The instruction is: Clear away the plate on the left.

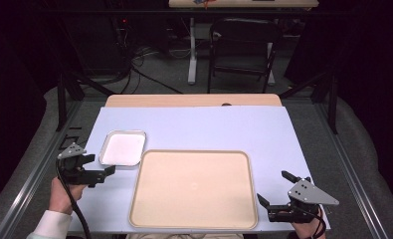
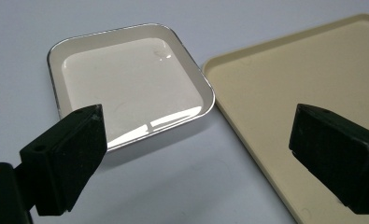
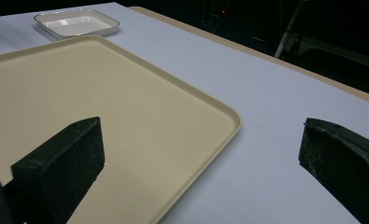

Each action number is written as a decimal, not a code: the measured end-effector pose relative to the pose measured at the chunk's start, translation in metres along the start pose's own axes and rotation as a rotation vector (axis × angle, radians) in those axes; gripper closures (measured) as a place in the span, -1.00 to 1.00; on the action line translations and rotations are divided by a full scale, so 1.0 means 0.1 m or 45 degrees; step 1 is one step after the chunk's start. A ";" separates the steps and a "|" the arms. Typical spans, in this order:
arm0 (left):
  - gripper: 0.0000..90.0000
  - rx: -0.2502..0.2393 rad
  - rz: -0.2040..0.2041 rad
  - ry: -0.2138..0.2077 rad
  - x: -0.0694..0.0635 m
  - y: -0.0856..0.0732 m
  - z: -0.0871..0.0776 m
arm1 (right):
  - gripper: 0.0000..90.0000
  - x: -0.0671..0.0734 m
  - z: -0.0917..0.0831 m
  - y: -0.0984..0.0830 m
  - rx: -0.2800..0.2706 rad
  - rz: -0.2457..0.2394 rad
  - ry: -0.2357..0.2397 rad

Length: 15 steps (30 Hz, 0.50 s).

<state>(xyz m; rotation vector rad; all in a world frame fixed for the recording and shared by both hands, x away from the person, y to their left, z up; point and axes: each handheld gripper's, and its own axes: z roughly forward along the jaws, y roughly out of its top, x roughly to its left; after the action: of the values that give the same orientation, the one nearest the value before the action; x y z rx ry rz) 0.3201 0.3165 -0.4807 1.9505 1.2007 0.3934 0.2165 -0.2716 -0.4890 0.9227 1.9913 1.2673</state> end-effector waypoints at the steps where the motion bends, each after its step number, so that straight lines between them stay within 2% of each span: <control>1: -0.92 -0.001 0.007 0.014 0.01 0.02 0.01 | -1.00 0.00 0.00 0.00 0.001 -0.001 0.000; 9: -0.96 0.035 -0.028 0.063 0.22 0.10 0.12 | -1.00 -0.01 0.00 -0.01 0.004 0.010 -0.011; 15: -0.99 0.085 -0.067 0.076 0.38 0.16 0.18 | -1.00 -0.02 0.01 -0.01 0.011 0.011 -0.013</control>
<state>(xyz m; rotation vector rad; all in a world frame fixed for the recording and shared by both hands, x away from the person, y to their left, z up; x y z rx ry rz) 0.3603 0.3365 -0.4855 1.9716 1.3156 0.3912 0.2181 -0.2727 -0.4897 0.9410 1.9883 1.2576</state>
